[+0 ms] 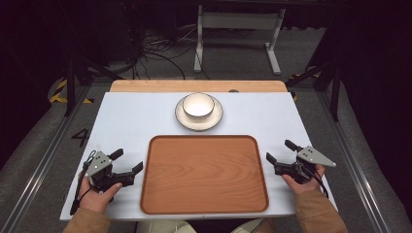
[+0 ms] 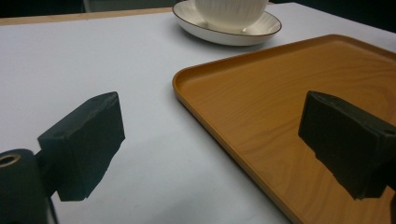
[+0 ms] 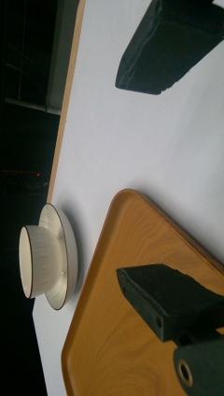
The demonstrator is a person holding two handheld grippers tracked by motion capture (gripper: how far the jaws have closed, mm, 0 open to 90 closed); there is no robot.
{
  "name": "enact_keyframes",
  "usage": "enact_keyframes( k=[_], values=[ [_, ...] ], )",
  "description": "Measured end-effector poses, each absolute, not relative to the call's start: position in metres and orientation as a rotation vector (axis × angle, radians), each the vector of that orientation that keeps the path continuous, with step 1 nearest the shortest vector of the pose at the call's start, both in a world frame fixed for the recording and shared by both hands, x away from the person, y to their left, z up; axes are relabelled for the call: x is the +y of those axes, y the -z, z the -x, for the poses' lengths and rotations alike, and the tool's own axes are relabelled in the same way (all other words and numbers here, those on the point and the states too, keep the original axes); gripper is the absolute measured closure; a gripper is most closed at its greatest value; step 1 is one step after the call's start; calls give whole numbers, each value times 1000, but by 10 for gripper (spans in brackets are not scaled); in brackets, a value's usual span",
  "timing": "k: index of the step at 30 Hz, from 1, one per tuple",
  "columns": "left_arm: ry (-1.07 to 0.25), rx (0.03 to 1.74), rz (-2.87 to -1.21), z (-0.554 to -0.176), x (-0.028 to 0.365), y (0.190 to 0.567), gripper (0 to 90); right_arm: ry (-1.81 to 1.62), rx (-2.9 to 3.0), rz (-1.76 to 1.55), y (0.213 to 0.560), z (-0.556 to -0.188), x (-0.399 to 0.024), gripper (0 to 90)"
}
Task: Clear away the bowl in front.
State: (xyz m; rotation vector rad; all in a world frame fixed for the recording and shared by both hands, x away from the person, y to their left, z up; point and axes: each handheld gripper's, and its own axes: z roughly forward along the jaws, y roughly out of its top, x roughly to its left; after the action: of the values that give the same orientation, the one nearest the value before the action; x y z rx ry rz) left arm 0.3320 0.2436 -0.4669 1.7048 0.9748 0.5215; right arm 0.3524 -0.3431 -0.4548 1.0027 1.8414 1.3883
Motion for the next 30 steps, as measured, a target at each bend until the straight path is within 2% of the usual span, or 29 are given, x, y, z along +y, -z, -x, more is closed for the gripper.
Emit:
enact_keyframes(
  k=[14, 30],
  values=[
    [-525, 991, -1705, -335, 243, 458, 94, -1381, 1851, -1010, 455, -353, -343, 99],
    [-527, 984, -1725, -347, 233, 428, 97, -1377, 1859, -1015, 455, -354, -342, 93]
  ],
)
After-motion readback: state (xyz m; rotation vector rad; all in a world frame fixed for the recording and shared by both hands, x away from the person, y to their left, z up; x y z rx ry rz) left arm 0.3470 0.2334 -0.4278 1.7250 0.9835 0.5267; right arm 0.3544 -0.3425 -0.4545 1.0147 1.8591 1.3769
